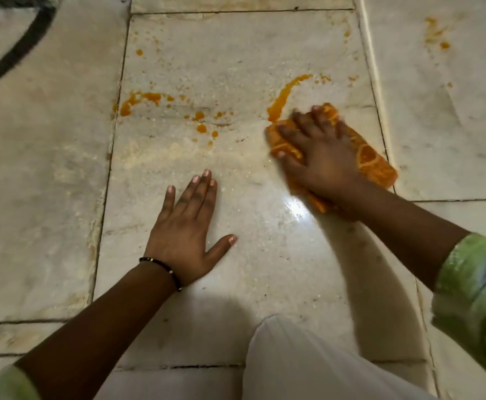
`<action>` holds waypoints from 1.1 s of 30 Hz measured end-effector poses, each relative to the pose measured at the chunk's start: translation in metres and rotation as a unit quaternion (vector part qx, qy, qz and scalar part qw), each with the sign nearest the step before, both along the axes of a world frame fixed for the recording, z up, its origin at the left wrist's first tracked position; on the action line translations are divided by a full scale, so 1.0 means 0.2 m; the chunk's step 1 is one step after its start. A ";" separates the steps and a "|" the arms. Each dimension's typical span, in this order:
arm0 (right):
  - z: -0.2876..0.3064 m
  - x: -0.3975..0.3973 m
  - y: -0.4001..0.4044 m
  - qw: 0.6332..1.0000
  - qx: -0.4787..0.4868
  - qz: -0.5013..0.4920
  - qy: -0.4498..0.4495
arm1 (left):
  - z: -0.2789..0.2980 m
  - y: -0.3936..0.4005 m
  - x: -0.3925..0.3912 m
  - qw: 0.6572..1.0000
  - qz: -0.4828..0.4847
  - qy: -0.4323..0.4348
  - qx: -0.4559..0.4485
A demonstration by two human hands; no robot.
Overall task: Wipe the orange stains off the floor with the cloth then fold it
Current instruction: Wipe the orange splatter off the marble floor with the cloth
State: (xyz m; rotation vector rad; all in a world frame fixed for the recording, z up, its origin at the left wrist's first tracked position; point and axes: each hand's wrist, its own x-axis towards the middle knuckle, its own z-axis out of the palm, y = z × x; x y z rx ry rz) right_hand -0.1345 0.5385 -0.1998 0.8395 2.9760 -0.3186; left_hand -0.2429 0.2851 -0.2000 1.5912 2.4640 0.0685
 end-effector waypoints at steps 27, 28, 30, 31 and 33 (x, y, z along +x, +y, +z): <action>0.01 0.19 -0.49 0.960 0.015 0.279 -0.032 | 0.37 -0.15 -0.45 0.970 -0.195 0.099 -0.108; 0.03 0.27 -0.45 0.941 0.021 0.333 -0.054 | 0.44 -0.22 -0.55 0.961 -0.215 0.124 -0.118; 0.09 0.38 -0.31 0.907 0.058 0.405 -0.095 | 0.54 -0.40 -0.72 0.951 -0.233 0.148 -0.140; 0.12 0.42 -0.24 0.898 0.081 0.416 -0.119 | 0.58 -0.49 -0.77 0.954 -0.221 0.142 -0.146; 0.16 0.41 -0.12 0.890 0.124 0.408 -0.165 | 0.61 -0.62 -0.84 0.968 -0.184 0.110 -0.133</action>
